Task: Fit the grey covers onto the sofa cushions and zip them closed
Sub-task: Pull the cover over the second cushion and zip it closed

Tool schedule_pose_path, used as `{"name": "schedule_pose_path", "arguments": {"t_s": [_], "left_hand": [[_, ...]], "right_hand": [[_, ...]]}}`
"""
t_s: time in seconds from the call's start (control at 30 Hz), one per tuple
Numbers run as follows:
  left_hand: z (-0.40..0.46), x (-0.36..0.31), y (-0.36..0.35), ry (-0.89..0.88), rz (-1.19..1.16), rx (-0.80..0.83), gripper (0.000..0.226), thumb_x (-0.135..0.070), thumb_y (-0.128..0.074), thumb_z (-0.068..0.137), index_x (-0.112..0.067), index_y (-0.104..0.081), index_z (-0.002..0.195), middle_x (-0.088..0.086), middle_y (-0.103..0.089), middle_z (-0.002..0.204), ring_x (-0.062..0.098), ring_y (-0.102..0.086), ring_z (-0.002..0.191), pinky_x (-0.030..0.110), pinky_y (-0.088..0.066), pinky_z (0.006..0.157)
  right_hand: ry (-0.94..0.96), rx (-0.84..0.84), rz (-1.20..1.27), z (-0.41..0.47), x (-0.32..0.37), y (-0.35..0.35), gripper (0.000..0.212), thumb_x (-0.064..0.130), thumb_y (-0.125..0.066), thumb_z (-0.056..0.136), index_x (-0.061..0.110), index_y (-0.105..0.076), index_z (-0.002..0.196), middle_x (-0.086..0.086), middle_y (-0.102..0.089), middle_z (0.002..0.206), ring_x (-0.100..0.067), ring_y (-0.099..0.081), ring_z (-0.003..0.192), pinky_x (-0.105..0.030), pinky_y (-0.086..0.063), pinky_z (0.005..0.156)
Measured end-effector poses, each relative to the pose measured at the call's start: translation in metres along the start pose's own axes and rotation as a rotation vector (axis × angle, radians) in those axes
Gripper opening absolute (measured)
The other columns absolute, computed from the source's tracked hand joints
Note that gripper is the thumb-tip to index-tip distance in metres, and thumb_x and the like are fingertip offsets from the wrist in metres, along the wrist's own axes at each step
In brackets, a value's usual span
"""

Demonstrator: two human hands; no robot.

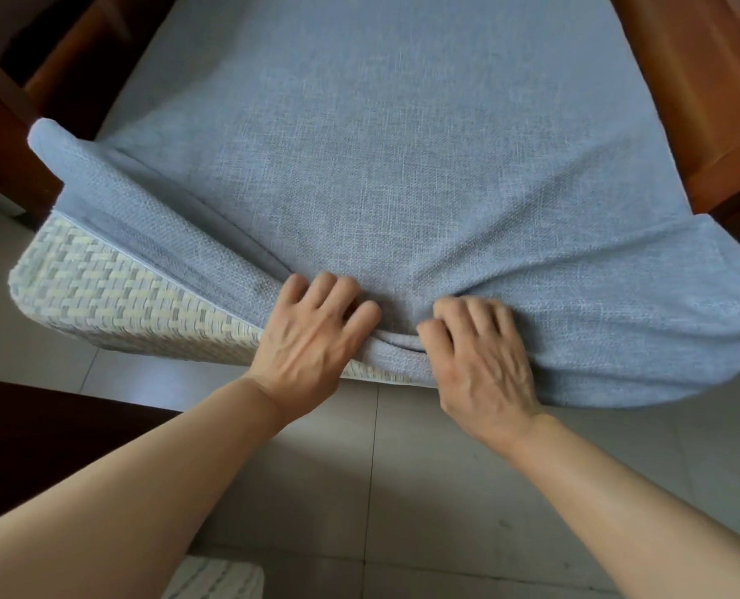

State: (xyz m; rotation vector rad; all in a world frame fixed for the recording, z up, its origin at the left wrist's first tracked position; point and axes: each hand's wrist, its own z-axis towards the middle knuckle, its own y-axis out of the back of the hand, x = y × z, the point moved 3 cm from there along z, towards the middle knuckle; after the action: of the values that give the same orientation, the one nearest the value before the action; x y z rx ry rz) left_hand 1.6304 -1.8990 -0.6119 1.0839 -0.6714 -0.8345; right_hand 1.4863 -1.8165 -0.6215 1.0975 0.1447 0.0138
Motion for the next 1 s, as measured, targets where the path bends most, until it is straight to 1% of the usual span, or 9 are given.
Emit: {"name": "schedule_pose_path", "arguments": {"t_s": [0.1,0.17,0.3,0.47,0.57,0.63,0.73,0.9,1.0], "left_hand": [[-0.011,-0.005,-0.013,0.061,0.044,-0.041,0.047,-0.006,-0.059,0.069,-0.011,-0.047,0.114,0.018,-0.048,0.123,0.035,-0.045,0.109,0.054,-0.033,0.091],[-0.023,-0.013,-0.025,0.079,0.078,-0.048,0.054,-0.008,-0.056,0.075,-0.011,-0.041,0.127,0.019,-0.041,0.137,0.036,-0.039,0.124,0.059,-0.024,0.101],[-0.048,-0.030,-0.047,0.122,0.129,-0.100,0.077,-0.006,-0.059,0.075,-0.012,-0.025,0.144,0.012,-0.022,0.150,0.030,-0.021,0.140,0.053,-0.007,0.110],[-0.057,-0.031,-0.074,0.084,0.181,-0.246,0.101,-0.011,-0.073,0.065,-0.017,-0.012,0.145,0.010,-0.010,0.153,0.022,0.001,0.147,0.050,0.004,0.113],[-0.055,-0.028,-0.089,0.061,0.201,-0.349,0.105,-0.012,-0.073,0.066,-0.021,-0.009,0.149,0.009,0.000,0.158,0.023,0.000,0.147,0.049,0.007,0.113],[-0.054,-0.027,-0.097,0.057,0.220,-0.408,0.111,-0.016,-0.075,0.067,-0.020,-0.003,0.151,0.004,0.005,0.159,0.023,-0.001,0.147,0.047,0.009,0.113],[-0.055,-0.028,-0.107,0.033,0.216,-0.468,0.115,-0.018,-0.078,0.065,-0.022,-0.003,0.152,0.004,0.005,0.159,0.022,-0.001,0.147,0.045,0.009,0.114],[-0.056,-0.023,-0.119,-0.054,0.268,-0.531,0.114,-0.025,-0.080,0.064,-0.030,-0.008,0.151,0.006,0.002,0.159,0.022,-0.001,0.147,0.044,0.008,0.114],[-0.058,-0.017,-0.125,-0.143,0.340,-0.518,0.112,-0.033,-0.081,0.062,-0.033,-0.012,0.150,0.007,0.004,0.159,0.021,0.003,0.147,0.044,0.005,0.115]], "right_hand": [[-0.095,-0.032,-0.009,-0.014,0.002,-0.017,0.025,0.005,-0.029,0.090,0.005,-0.045,0.108,-0.021,-0.043,0.119,-0.038,-0.043,0.111,-0.052,-0.032,0.103],[-0.121,-0.050,-0.041,-0.023,0.009,-0.027,0.034,0.006,-0.030,0.091,0.004,-0.042,0.122,-0.022,-0.039,0.131,-0.039,-0.039,0.124,-0.054,-0.026,0.109],[-0.166,-0.135,-0.136,-0.044,0.023,-0.044,0.048,0.007,-0.039,0.092,0.006,-0.030,0.139,-0.019,-0.030,0.145,-0.036,-0.030,0.135,-0.051,-0.015,0.113],[-0.102,-0.283,-0.286,-0.070,0.025,-0.075,0.066,0.010,-0.051,0.089,0.014,-0.014,0.145,-0.015,-0.020,0.150,-0.034,-0.022,0.139,-0.047,-0.008,0.117],[-0.093,-0.381,-0.325,-0.071,0.023,-0.090,0.058,0.010,-0.044,0.093,0.016,-0.015,0.143,-0.015,-0.019,0.149,-0.032,-0.017,0.143,-0.046,-0.007,0.116],[-0.083,-0.438,-0.330,-0.071,0.023,-0.099,0.058,0.013,-0.046,0.093,0.017,-0.016,0.142,-0.016,-0.019,0.150,-0.030,-0.012,0.145,-0.046,-0.008,0.116],[-0.075,-0.500,-0.320,-0.073,0.025,-0.110,0.059,0.015,-0.047,0.093,0.019,-0.015,0.142,-0.016,-0.010,0.157,-0.029,-0.009,0.146,-0.046,-0.006,0.116],[-0.004,-0.518,-0.349,-0.080,0.024,-0.127,0.057,0.021,-0.040,0.101,0.022,-0.011,0.150,-0.013,0.001,0.159,-0.027,-0.003,0.146,-0.044,-0.005,0.116],[-0.015,-0.547,-0.370,-0.078,0.021,-0.136,0.044,0.025,-0.037,0.102,0.029,-0.021,0.142,-0.010,0.002,0.159,-0.025,-0.002,0.147,-0.043,-0.003,0.117]]}}
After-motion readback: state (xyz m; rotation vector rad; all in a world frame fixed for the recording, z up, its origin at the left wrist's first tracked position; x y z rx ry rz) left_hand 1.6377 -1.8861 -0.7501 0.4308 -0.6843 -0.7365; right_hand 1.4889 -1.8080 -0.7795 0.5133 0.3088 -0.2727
